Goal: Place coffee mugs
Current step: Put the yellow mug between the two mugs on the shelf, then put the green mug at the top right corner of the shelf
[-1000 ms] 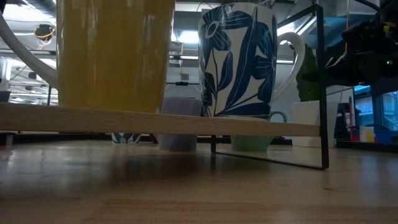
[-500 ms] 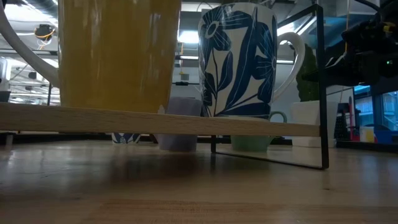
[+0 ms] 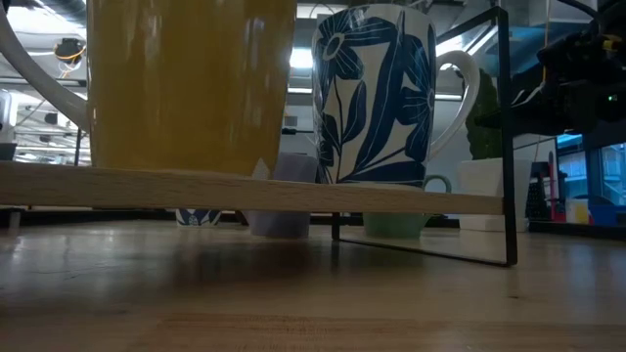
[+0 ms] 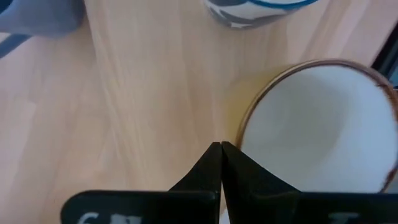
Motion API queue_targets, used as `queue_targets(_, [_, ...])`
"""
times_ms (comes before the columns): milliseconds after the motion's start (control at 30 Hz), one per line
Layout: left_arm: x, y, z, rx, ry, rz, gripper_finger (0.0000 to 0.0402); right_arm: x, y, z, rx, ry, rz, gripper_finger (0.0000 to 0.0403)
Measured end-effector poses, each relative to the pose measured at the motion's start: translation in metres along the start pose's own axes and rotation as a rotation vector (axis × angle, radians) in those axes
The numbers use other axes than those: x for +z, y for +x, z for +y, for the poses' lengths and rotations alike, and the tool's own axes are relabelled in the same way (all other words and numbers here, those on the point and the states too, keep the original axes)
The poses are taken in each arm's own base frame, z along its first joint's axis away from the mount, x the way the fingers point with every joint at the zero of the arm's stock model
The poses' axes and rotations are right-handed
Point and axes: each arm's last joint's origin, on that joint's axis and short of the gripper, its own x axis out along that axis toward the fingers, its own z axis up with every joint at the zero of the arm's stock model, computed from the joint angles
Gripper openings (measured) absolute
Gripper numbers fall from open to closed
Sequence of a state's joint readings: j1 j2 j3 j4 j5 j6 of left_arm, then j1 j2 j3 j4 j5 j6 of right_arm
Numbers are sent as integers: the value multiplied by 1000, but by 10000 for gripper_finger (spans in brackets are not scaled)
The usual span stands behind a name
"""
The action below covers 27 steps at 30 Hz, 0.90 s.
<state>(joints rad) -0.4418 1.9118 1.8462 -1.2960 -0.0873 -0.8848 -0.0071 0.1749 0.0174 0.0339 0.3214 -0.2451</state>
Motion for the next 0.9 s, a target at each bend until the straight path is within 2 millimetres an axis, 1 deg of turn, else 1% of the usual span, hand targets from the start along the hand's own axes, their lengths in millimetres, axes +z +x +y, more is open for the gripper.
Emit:
queue_targets(100, [2, 0, 2, 17, -5, -13, 0, 0, 0, 0, 0, 0, 0, 143])
queue_targets(233, [7, -7, 11, 17, -24, -26, 3, 0, 0, 0, 0, 0, 0, 143])
queue_targets(300, [10, -18, 20, -6, -36, -34, 13, 0, 0, 0, 0, 0, -1, 143])
queue_targets(367, [15, -35, 31, -42, -47, -75, 27, 0, 0, 0, 0, 0, 0, 143])
queue_targets(467, [27, -63, 51, -92, -43, -212, 52, 0, 0, 0, 0, 0, 0, 143])
queue_targets(567, [42, -91, 72, -141, 16, -392, 79, 0, 0, 0, 0, 0, 0, 143])
queue_targets(667, [58, -111, 97, -143, 92, -534, 104, 0, 0, 0, 0, 0, 0, 143])
queue_targets(733, [70, -116, 114, -118, 95, -593, 117, 0, 0, 0, 0, 0, -1, 143])
queue_targets(800, [84, -117, 134, -98, 62, -625, 127, 0, 0, 0, 0, 0, -1, 143])
queue_targets(900, [105, -108, 161, -92, 42, -613, 132, 0, 0, 0, -1, 0, 0, 143])
